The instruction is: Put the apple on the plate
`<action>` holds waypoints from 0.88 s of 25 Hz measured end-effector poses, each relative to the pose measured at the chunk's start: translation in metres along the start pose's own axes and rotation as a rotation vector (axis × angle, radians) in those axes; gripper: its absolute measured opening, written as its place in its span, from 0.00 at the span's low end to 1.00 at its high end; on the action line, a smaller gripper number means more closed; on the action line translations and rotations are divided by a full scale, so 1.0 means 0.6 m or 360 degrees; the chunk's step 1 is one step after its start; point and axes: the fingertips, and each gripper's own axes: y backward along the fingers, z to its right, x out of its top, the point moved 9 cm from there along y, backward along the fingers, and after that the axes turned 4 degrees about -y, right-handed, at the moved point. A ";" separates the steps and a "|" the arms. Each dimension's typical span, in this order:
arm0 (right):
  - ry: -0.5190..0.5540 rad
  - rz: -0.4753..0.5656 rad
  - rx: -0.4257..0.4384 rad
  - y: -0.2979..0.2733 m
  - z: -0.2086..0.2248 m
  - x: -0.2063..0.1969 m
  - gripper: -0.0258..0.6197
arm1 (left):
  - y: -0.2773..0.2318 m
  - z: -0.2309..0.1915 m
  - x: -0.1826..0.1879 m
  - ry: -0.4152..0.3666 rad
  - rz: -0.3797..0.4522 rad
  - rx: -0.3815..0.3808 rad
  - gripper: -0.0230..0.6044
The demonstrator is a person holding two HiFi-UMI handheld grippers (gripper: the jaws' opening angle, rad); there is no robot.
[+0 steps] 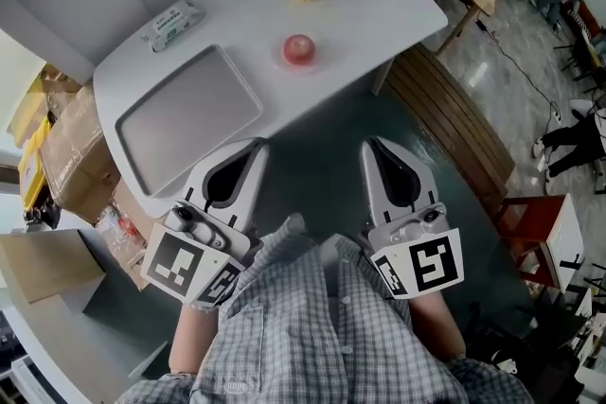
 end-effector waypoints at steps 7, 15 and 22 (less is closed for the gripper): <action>-0.0017 -0.0051 -0.0016 -0.039 0.018 -0.010 0.08 | -0.030 -0.038 -0.004 0.0024 -0.0016 0.0006 0.05; -0.0040 -0.0095 0.0033 -0.103 0.067 -0.029 0.08 | -0.069 -0.080 -0.014 0.0049 -0.0043 0.0102 0.05; -0.0052 -0.0154 0.0174 -0.198 0.141 -0.039 0.08 | -0.145 -0.122 -0.022 0.0086 -0.0103 0.0250 0.05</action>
